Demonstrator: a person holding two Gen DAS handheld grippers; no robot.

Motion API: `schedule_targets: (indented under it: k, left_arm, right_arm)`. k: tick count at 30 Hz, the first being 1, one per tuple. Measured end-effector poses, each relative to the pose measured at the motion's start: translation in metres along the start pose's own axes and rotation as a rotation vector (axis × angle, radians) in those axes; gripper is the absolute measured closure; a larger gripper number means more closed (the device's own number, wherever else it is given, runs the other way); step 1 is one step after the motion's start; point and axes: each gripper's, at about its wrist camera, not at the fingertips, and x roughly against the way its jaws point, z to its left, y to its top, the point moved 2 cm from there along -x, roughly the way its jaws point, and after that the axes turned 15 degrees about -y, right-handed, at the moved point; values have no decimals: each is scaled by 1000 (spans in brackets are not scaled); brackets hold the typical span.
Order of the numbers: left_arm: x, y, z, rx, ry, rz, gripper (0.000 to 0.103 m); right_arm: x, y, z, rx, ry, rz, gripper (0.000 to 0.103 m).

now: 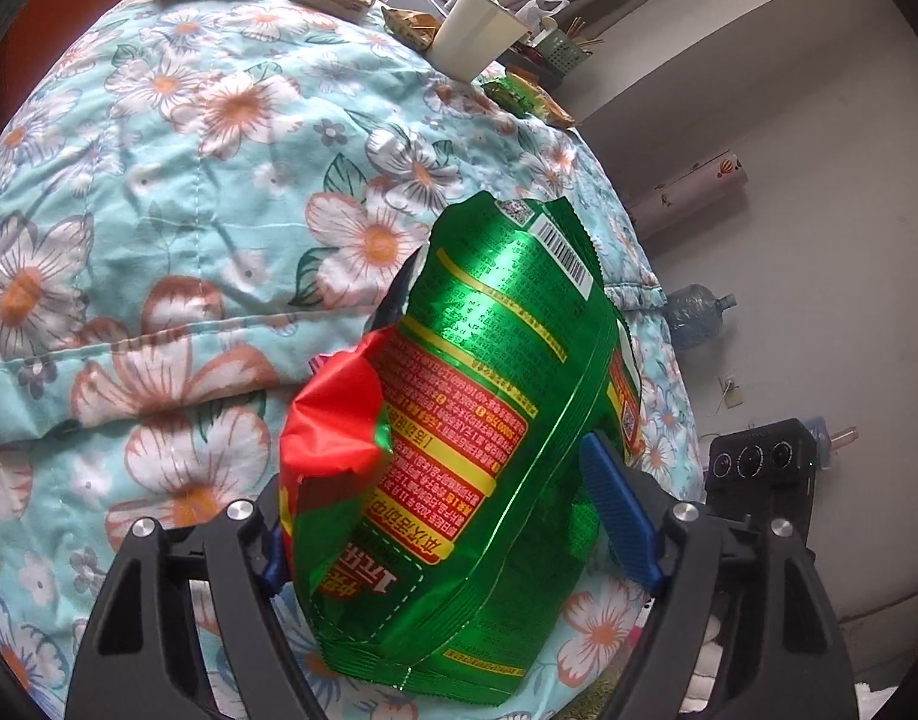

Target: Collect trash

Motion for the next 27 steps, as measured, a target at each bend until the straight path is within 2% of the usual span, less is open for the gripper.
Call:
schedule_targets:
  k: [3,6,8,10,15,20,22,24,27]
  left_arm:
    - [-2,-5,-6,-12,-32,18,25]
    - [-6,-7,-8,-19,-10,30,25]
    - [-6,-7,-8,-10,-24,30,25]
    - [-1,-5,-9,-4,-62,16,25]
    - [19,9,-22,-40,-108,-60,25]
    - [9,29,-28,-75,-96,-54,25]
    - [-4,40,-25,-89,-67,-41,25]
    - [-21,54,-22,-106,-43,-18,25]
    - [-52,74,-15,-117,-2,47,25]
  right_arm:
    - [-20,1,6,6,2,38,68]
    - [-23,-2,14,26,-10,28,68]
    - [-18,1,17,37,8,6,84]
    - [-8,5,17,38,43,-11,87]
    - [41,18,17,68,132,-121,96]
    - [123,20,-5,99,187,-267,96]
    - [145,14,-15,109,204,-278,96]
    - [159,2,-23,132,185,-264,96]
    - [147,-14,-26,147,117,-211,95]
